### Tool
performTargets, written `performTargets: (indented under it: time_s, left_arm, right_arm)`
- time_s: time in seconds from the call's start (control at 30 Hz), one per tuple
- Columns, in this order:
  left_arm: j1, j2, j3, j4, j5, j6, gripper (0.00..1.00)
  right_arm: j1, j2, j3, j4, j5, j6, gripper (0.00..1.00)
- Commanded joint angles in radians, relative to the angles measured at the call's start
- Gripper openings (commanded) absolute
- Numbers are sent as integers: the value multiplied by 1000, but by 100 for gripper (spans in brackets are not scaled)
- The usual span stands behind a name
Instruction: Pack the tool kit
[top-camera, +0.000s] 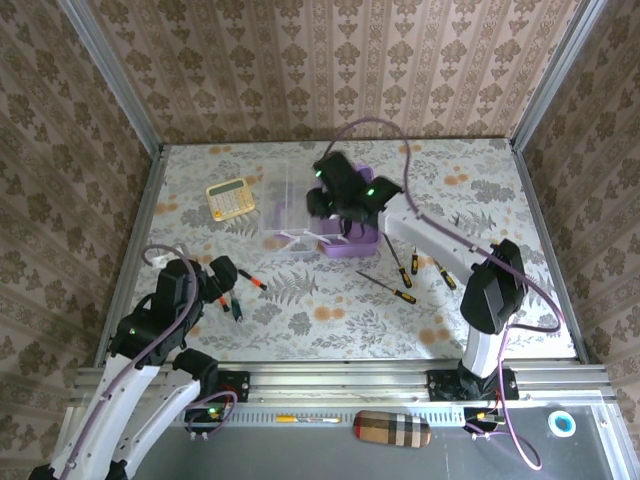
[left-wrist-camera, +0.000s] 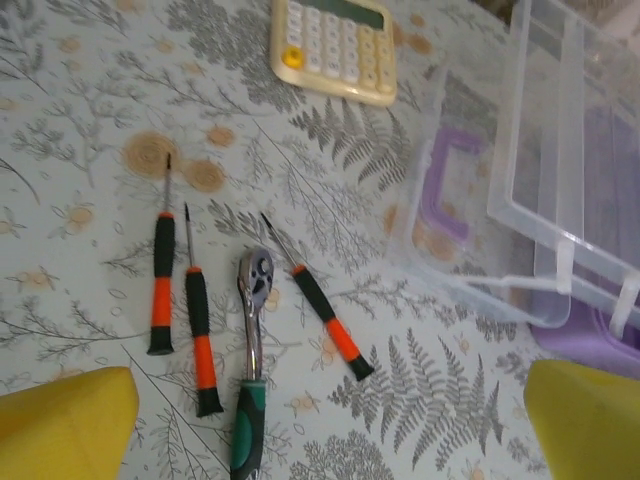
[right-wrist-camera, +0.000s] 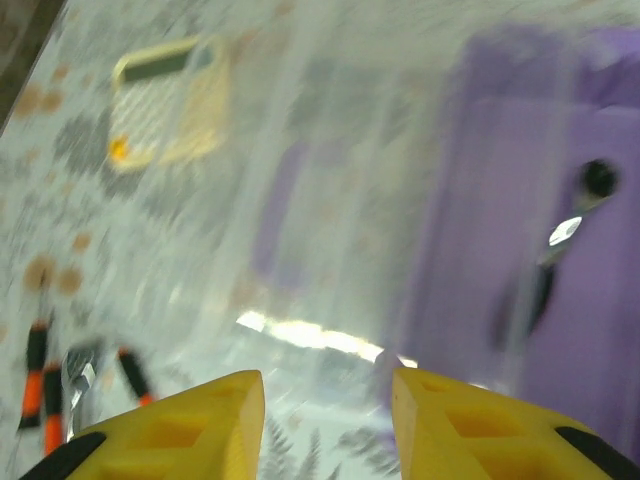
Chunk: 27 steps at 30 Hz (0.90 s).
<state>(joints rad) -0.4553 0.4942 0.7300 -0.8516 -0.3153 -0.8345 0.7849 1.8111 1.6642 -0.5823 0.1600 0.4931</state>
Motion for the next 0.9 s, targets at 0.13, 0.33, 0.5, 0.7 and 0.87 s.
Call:
performTargets:
  time_s: [0.13,0.33,0.5,0.7,0.87]
  left_arm:
    - [130,-57,85,-113,-96,-15,100]
    - [267,-10,191,-113,-15,73,100]
    - [336,23,243,-132,101,110,100]
    - [358,13,207,-121,173,94,100]
    - [359,-28,161,-120,200,72,100]
  right_arm:
    - [232,38,-30,38,59,49,43]
    - [337,200,86,3,87,54,46]
    - [365,311,179,-42,111,32,52]
    - [375,456,332,-84,40,17,54]
    - [376,575,468,-143,3,13,54]
